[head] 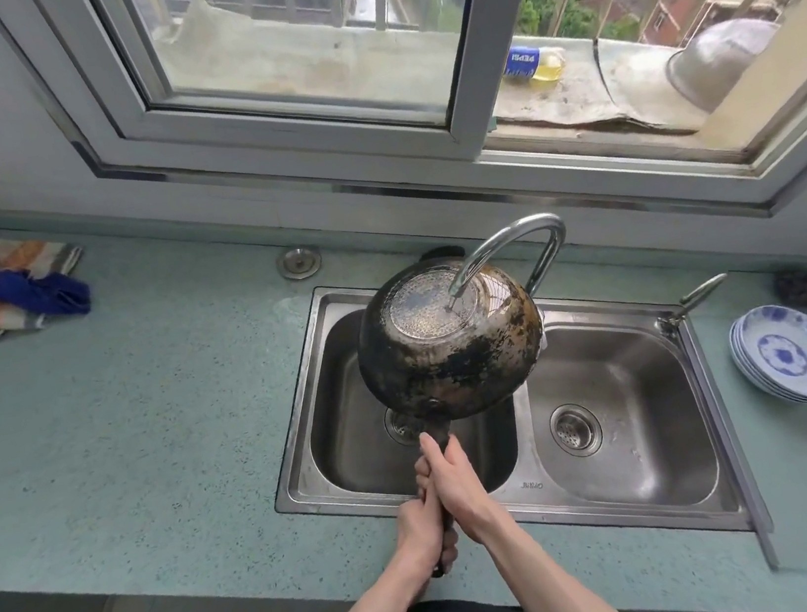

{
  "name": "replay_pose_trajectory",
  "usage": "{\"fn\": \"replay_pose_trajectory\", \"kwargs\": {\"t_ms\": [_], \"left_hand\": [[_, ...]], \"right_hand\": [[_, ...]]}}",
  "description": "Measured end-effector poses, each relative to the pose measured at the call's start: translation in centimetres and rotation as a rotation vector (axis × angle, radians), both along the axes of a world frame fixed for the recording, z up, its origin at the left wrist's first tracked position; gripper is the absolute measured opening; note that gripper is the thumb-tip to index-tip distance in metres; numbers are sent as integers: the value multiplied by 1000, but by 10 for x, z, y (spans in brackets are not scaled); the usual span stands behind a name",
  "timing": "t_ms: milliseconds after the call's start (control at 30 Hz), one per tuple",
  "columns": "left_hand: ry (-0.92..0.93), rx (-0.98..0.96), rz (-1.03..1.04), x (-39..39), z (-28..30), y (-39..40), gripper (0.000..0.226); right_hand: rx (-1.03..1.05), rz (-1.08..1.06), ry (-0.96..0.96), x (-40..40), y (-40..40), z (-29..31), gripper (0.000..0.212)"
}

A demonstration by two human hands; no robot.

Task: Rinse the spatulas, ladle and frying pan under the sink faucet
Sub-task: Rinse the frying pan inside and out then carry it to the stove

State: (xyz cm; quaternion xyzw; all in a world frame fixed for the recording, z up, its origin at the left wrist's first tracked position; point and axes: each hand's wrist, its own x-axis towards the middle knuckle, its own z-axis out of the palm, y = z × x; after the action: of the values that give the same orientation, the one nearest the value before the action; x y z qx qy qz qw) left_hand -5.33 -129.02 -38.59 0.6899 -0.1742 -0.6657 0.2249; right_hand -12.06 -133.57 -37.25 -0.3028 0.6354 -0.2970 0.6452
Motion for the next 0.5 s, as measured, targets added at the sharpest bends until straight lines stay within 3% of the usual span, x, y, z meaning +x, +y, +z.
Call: {"fn": "replay_pose_trajectory", "kwargs": {"t_ms": [500], "left_hand": [[-34, -43, 97, 0, 6, 5, 60]], "right_hand": [[-64, 103, 50, 6, -3, -8, 24]]}}
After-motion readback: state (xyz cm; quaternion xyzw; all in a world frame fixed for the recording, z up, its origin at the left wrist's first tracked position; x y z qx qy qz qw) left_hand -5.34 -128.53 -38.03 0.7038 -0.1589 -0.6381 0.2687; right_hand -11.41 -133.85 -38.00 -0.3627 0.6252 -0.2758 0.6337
